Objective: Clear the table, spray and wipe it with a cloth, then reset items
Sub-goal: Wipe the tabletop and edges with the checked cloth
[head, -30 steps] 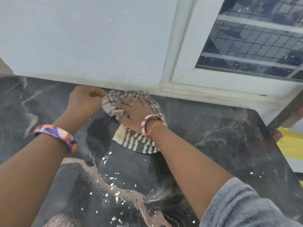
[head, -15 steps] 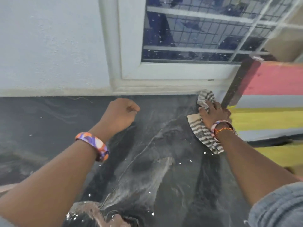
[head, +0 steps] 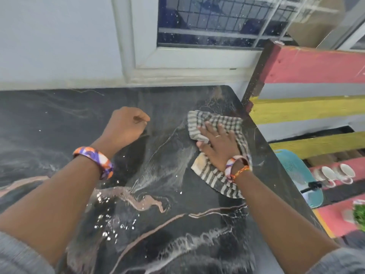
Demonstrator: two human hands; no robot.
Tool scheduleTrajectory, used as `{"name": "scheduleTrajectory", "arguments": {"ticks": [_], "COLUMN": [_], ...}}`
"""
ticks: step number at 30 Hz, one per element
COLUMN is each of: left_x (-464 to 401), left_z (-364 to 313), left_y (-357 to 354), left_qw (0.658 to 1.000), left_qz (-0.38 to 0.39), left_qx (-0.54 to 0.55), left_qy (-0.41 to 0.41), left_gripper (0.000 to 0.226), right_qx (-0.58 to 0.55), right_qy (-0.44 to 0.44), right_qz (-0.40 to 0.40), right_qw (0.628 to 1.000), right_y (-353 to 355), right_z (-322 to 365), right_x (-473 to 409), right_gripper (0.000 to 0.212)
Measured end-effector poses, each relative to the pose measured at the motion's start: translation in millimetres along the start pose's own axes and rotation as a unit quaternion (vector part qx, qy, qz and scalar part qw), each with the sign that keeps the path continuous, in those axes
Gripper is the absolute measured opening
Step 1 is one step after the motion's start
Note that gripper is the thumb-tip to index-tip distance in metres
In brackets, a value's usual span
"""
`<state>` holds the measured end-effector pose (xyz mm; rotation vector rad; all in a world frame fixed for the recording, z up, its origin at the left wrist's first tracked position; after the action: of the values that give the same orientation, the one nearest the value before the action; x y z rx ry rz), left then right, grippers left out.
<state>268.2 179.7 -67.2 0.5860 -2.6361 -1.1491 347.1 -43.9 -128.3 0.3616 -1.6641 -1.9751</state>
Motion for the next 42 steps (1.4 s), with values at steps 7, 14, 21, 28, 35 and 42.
{"name": "scheduleTrajectory", "arguments": {"ticks": [7,14,21,28,35,42], "left_x": [42.9,84.2,149.9,228.0,291.1,328.5], "left_z": [34.5,2.2,-38.9,-83.7,-81.8,-21.4], "left_y": [36.6,32.2,-8.3,-44.3,-40.0,14.1], "left_qw": [0.996,0.995,0.998,0.998,0.996,0.997], "left_qz": [-0.069,-0.089,-0.059,-0.038,-0.04,-0.065], "left_qx": [-0.01,-0.012,-0.023,-0.013,-0.024,-0.04], "left_qy": [0.05,0.031,-0.013,-0.056,-0.07,-0.003], "left_gripper": [0.023,0.024,0.025,0.026,0.024,0.024], "right_qx": [-0.035,0.0,0.028,-0.043,-0.031,-0.01], "right_qy": [0.2,0.09,-0.195,-0.308,-0.31,-0.174], "right_qz": [0.044,0.0,-0.008,0.005,-0.075,-0.07], "right_qw": [0.978,0.996,0.98,0.95,0.947,0.982], "right_y": [-31.3,-21.0,-6.8,-12.4,-17.5,-43.5], "right_z": [143.0,74.7,-92.8,-167.4,-146.4,-14.2], "right_x": [36.2,55.1,139.3,278.0,342.8,342.6], "right_gripper": [0.078,0.063,0.062,0.061,0.054,0.054]}}
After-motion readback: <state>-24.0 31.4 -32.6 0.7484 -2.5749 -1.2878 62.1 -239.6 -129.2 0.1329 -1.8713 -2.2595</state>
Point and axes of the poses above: each hand's wrist, its own x-axis away from the middle knuckle, its own y-axis out of the back of the hand, z = x × y, the point moved 10 cm from there along -x, towards the middle knuckle, and after that the axes turned 1 degree about y, right-handed, at the moved point
